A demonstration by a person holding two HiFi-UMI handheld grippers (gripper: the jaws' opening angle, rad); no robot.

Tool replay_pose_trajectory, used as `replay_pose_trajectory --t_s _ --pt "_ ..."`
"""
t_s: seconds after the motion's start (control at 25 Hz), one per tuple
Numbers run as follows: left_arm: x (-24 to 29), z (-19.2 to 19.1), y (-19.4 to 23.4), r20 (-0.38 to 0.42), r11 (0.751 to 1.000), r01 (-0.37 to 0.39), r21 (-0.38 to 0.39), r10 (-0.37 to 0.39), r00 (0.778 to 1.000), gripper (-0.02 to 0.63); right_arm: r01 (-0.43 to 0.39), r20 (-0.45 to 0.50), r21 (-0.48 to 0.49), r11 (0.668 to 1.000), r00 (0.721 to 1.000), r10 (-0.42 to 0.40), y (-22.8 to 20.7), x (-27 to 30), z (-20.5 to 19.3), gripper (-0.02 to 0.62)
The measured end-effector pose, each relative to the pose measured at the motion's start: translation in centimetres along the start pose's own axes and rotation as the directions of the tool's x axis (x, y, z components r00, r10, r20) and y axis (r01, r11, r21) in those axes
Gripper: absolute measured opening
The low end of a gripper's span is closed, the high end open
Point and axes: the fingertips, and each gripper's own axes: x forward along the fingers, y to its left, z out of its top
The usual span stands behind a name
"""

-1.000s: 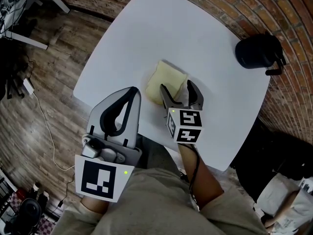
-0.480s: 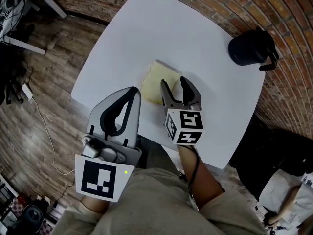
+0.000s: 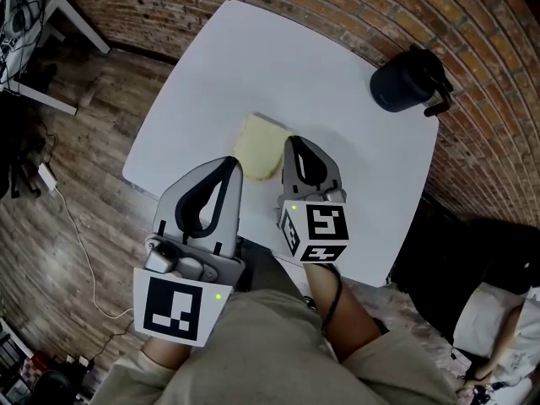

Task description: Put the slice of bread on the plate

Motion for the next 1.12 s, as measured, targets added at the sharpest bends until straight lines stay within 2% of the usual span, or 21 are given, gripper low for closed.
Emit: replay_pose_trajectory --t_s 0.32,0.6,0.84,1.12 --pt "-1.4 1.7 -2.2 0.032 1.0 0.021 0.016 -0.022 0.999 0.011 -0.021 0.145 -0.052 0.998 0.989 0.028 1.8 -5.9 5.5 0.008" --pt "-2.4 2.5 -3.8 0.041 0.999 0.037 0.034 -0.038 0.998 0.011 -0.043 0.225 -0.087 0.995 0.973 0.061 3.1 -10.3 8.6 0.008" --pt "-3.2 2.8 -4.5 0.039 0.998 0.047 0.042 -0.049 0.998 0.011 -0.063 0.249 -0.124 0.99 0.964 0.093 5.0 -13.0 9.8 0.008" --pt "-4.0 2.2 -5.5 0.015 0.997 0.063 0.041 -0.063 0.998 0.011 -0.113 0.235 -0.114 0.987 0.962 0.138 6.7 -14.2 9.2 0.006"
